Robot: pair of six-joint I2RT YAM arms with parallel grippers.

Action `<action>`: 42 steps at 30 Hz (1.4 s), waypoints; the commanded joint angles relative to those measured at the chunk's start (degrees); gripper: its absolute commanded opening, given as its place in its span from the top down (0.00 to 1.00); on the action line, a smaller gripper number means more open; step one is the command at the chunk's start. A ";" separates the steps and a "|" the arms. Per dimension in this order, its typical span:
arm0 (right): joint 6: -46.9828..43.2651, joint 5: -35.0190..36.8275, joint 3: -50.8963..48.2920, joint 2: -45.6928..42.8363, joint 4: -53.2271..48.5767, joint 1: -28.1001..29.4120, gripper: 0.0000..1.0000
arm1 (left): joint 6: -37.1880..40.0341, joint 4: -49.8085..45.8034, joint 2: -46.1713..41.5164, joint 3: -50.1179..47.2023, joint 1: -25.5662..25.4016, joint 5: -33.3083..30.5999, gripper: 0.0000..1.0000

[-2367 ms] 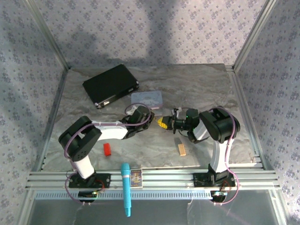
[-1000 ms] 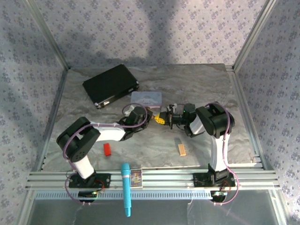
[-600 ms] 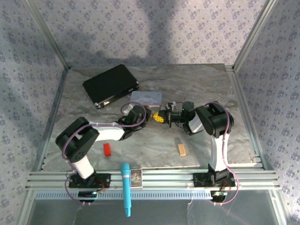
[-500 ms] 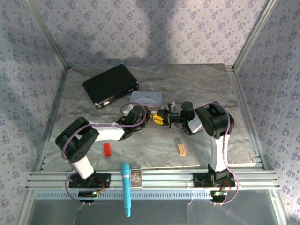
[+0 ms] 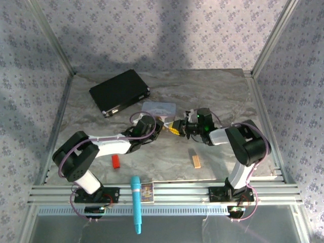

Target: Unlock the padlock with the key

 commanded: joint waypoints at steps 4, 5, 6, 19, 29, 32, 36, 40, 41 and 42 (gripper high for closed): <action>-5.92 1.86 2.56 0.47 -10.17 2.32 1.00 | 1.14 1.47 -2.27 0.46 -0.29 0.69 1.00; -4.96 1.88 2.63 0.96 -9.00 3.10 1.00 | 1.02 1.52 -2.20 0.43 -0.23 0.51 1.00; -4.34 2.10 2.58 1.17 -7.98 3.79 1.00 | 0.91 1.53 -2.33 0.34 -0.30 0.43 1.00; -8.06 5.89 4.23 -0.21 -13.86 3.49 1.00 | 0.47 0.44 -2.53 0.55 -2.02 1.16 1.00; -32.21 20.91 5.07 -14.71 -44.39 2.98 0.78 | 0.14 -2.43 -2.10 0.66 -1.03 1.02 1.00; -40.83 27.45 5.95 -19.26 -49.48 4.90 0.34 | 0.05 -2.42 -1.75 0.78 -1.03 1.44 1.00; -50.46 40.11 7.71 -24.95 -54.08 10.09 0.22 | 0.08 -2.65 -1.50 0.85 -1.16 1.83 1.00; -59.94 44.18 2.61 -30.71 -45.40 13.21 0.25 | 0.03 -2.52 -1.61 0.69 -1.26 2.01 1.00; -61.22 43.94 1.50 -31.50 -43.80 13.31 0.27 | 0.10 -2.45 -1.61 0.62 -1.36 2.07 1.00; -62.19 43.83 0.82 -31.80 -42.37 13.25 0.29 | 0.10 -2.51 -1.73 0.60 -1.46 2.06 1.00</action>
